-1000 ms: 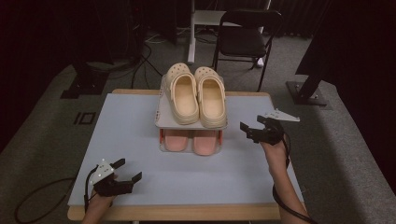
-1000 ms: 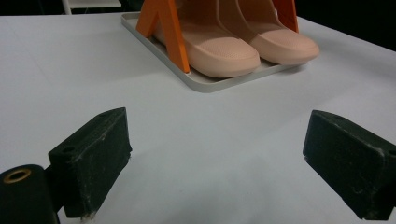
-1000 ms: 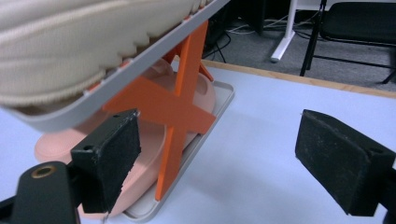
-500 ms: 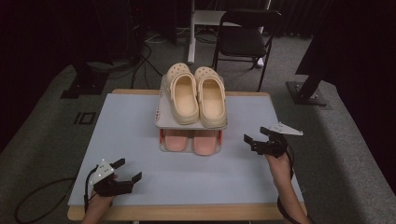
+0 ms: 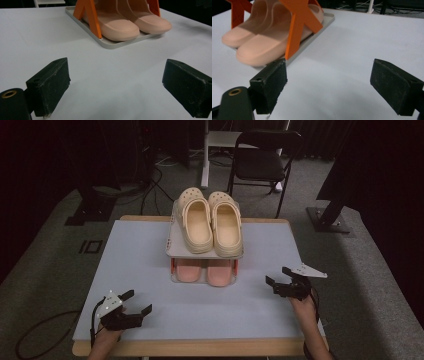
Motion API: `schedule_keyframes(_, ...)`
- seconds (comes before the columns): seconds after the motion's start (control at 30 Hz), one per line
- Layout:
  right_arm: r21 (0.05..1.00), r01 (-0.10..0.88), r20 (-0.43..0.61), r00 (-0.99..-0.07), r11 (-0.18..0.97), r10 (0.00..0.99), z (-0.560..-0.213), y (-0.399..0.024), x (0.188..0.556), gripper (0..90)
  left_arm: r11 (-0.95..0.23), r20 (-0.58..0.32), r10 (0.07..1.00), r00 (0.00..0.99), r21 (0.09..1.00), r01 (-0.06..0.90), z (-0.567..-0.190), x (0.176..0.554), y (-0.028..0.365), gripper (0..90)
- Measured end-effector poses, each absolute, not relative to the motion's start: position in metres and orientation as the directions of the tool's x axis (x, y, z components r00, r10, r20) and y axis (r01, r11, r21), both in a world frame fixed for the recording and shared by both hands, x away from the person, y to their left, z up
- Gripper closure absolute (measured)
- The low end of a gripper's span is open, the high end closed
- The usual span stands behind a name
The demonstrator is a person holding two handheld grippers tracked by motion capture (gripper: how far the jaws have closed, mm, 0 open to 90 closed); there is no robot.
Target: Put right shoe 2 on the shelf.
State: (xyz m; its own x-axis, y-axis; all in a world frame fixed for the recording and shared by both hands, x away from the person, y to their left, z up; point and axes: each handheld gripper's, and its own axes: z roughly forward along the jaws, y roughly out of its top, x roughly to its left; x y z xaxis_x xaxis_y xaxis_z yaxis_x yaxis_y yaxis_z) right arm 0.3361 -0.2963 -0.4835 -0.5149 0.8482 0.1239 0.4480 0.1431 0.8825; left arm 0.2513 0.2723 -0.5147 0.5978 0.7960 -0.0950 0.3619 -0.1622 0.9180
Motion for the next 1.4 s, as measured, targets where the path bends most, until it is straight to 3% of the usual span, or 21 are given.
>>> schedule_keyframes(0.53,0.871,0.469,0.085,-0.44,0.148,0.894,-0.518,-0.314,0.313,13.4,-0.157,-0.096,0.8,0.592,0.919,0.361,-0.515,0.251,0.273,7.4)
schedule_keyframes(1.1,0.879,0.438,-0.022,-0.359,0.189,0.933,-0.522,-0.321,0.282,13.3,-0.157,-0.092,0.805,0.586,0.919,0.361,-0.514,0.25,0.274,7.4)
schedule_keyframes(1.4,0.869,0.458,-0.055,-0.289,0.188,0.956,-0.523,-0.318,0.283,13.4,-0.159,-0.093,0.804,0.587,0.918,0.363,-0.516,0.25,0.273,7.4)
